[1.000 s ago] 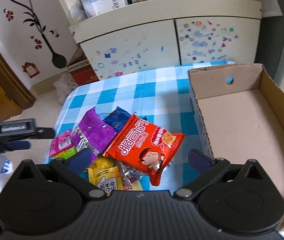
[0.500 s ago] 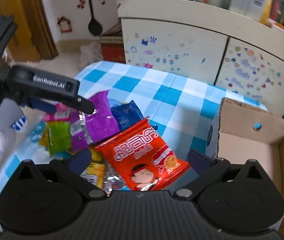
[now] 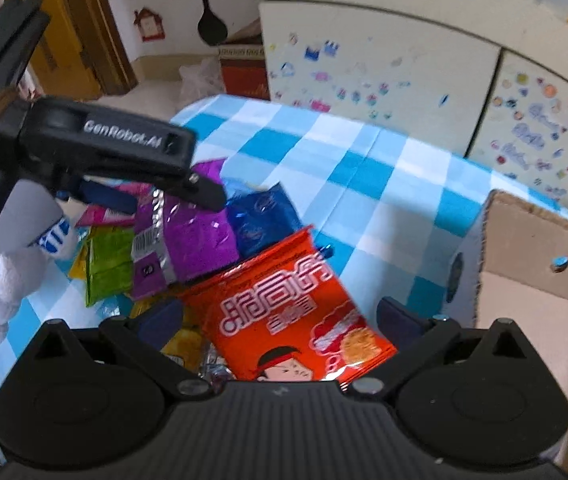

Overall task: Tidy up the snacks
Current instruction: 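Grasp the red 'Crispy commander' bag with the right tool while the left grasps the purple bag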

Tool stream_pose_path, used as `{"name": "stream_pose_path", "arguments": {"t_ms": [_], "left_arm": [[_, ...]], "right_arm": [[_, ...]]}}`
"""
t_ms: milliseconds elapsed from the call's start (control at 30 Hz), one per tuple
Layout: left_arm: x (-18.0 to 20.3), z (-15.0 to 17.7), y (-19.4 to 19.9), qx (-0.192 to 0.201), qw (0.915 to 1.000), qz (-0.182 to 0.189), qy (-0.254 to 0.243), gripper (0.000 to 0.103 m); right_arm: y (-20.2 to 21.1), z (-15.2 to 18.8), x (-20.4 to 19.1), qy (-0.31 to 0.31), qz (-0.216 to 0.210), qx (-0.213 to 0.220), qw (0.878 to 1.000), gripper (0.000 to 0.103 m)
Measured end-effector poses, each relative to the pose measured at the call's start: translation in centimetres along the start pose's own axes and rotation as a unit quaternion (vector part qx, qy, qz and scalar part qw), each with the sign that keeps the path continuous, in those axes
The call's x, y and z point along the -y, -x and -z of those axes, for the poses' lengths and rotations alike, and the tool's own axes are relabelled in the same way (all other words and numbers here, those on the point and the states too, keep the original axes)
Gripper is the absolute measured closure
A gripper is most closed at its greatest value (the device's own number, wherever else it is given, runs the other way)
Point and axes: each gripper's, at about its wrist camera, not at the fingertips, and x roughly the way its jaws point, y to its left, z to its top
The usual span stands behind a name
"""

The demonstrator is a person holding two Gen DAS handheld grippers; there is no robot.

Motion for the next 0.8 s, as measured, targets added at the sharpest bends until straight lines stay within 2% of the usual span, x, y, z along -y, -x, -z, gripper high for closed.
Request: {"name": "stream_pose_path", "arguments": {"t_ms": [167, 333, 533, 800], "left_arm": [[-0.4, 0.3, -0.5, -0.012, 0.9997, -0.023, 0.0, 0.0], [-0.5, 0.4, 0.0, -0.01, 0.9992, -0.039, -0.008, 0.0], [0.1, 0.6, -0.8, -0.015, 0.9994, -0.031, -0.011, 0.0], [0.2, 0.8, -1.1, -0.007, 0.9996, -0.027, -0.007, 0.0]], "right_arm": [[-0.7, 0.5, -0.8, 0.004, -0.016, -0.028, 0.999, 0.001], [0.1, 0.7, -1.5, 0.021, -0.048, -0.035, 0.998, 0.001], [-0.3, 0.3, -1.5, 0.033, -0.008, -0.019, 0.999, 0.001], [-1.6, 0.2, -1.9, 0.031, -0.001, -0.028, 0.999, 0.001]]}}
